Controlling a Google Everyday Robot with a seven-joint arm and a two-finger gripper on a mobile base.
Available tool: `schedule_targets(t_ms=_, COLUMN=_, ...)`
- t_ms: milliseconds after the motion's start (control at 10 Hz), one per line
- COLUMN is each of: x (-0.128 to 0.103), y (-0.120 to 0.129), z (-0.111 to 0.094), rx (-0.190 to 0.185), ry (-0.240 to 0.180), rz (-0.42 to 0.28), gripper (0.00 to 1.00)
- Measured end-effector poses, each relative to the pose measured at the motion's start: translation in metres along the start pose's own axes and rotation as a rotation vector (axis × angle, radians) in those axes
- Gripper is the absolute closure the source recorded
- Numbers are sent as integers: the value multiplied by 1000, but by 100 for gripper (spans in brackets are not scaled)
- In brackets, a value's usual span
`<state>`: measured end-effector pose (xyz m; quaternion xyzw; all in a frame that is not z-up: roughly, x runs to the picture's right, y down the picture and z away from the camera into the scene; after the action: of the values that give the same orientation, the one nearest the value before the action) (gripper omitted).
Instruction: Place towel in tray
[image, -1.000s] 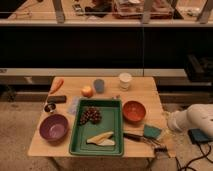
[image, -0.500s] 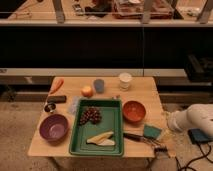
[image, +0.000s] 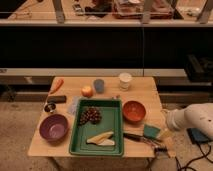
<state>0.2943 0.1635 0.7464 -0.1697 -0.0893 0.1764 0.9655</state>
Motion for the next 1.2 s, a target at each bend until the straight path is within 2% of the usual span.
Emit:
schedule_targets(t_ms=100, x=-12, y=-13, z=-6, rx=33, ry=3, rz=-50, gripper=20)
schedule_targets(t_ms=200, x=-32, y=-30, z=-18, rx=74, ry=6, rz=-133, gripper=20)
schedule_targets(t_ms=400, x=-81, y=-57, z=-45, rx=154, ry=18, rz=-353, gripper=20)
schedule_targets(t_ms=500, x=-106, y=-65, z=-52, rx=177, ry=5, rz=-452, gripper=20)
schedule_targets(t_ms=600, x=-132, y=-70, z=-60, rx=198, ry=-34, rz=-602, gripper=20)
schedule_targets(t_ms=700, x=-161, y=-70, z=-65, rx=203, ry=-74, rz=-736, gripper=20)
schedule_targets(t_ms=800, x=-182, y=-69, z=-67, rx=207, ry=-98, rz=-816, gripper=20)
schedule_targets(t_ms=1000, x=-209, y=-67, z=-73, rx=217, ry=-131, rz=-945, gripper=20)
schedule_targets(t_ms=1200, x=-219, y=-67, z=-74, rx=220, ry=-143, rz=-981, gripper=20)
